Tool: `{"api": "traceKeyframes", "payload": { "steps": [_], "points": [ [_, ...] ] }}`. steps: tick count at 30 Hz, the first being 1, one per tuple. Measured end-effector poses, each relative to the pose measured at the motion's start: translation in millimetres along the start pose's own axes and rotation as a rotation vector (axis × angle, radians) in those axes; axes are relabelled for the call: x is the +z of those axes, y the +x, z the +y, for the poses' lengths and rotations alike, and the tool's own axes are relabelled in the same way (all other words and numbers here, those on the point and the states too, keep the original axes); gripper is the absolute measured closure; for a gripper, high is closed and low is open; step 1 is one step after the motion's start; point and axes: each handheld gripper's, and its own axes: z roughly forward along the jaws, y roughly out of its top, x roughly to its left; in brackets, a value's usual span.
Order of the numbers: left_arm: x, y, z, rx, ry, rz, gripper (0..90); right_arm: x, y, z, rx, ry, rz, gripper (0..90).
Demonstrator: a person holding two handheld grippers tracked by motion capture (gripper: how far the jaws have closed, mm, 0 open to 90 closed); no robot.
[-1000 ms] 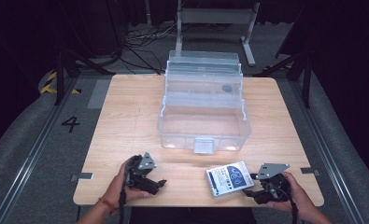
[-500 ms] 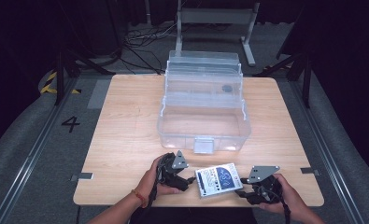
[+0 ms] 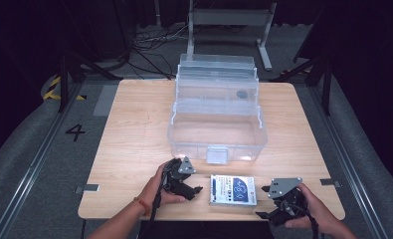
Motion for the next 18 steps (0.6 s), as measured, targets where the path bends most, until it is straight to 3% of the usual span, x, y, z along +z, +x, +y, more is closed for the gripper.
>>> {"api": "traceKeyframes", "payload": {
  "steps": [5,9,11,14,18],
  "points": [
    [-22.6,1.9,-29.7,-0.002,-0.018,-0.007,14.6,-6.7,-2.3,19.6,-0.087,0.026,-0.005,17.9],
    [-36.6,4.1,-48.6,-0.003,-0.031,-0.001,13.9,-2.6,-6.6,31.8,-0.122,0.058,-0.015,17.7],
    [-44.1,6.3,-57.4,-0.011,-0.030,0.006,12.4,3.0,-7.8,41.0,-0.162,0.096,-0.029,17.5],
    [-54.7,9.6,-70.7,-0.024,-0.034,0.013,11.9,16.0,-10.2,53.0,-0.198,0.151,0.015,18.4],
    [-63.3,12.8,-82.3,-0.041,-0.045,0.029,11.7,29.9,-15.6,62.9,-0.196,0.177,0.059,15.5]
  ]
}}
